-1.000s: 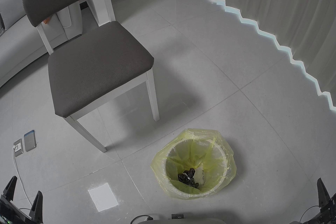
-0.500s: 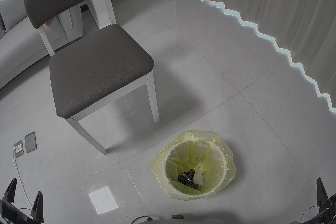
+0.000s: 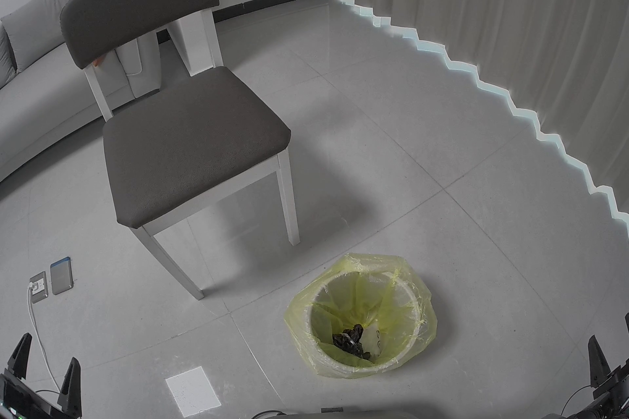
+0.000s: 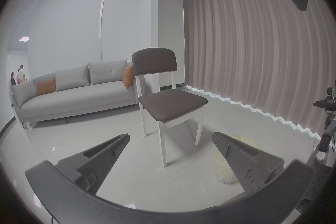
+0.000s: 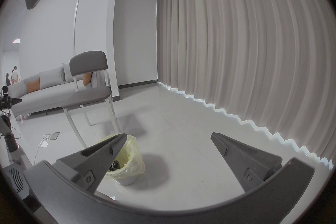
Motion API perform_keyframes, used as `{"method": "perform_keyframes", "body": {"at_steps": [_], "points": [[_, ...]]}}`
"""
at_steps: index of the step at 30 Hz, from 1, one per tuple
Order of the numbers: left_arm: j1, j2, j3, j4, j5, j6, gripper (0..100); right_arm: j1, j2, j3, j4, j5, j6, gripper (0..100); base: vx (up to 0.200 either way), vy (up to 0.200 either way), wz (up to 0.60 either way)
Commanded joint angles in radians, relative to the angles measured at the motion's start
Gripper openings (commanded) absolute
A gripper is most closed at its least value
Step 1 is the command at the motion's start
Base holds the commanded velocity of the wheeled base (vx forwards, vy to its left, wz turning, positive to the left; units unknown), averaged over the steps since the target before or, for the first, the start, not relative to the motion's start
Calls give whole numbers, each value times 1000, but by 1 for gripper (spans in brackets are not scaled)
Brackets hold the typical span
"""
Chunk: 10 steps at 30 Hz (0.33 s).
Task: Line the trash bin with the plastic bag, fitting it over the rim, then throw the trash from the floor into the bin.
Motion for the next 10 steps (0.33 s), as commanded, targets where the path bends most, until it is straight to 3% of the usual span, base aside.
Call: {"method": "perform_keyframes", "body": {"at_steps": [1,10], "points": [[0,-11,18,0,-1,1,100,2,-12,17,-10,-12,20,100,0,0,0],[0,-11,18,0,-1,1,100,2,-12,17,-8,-29,16,100,0,0,0]]}}
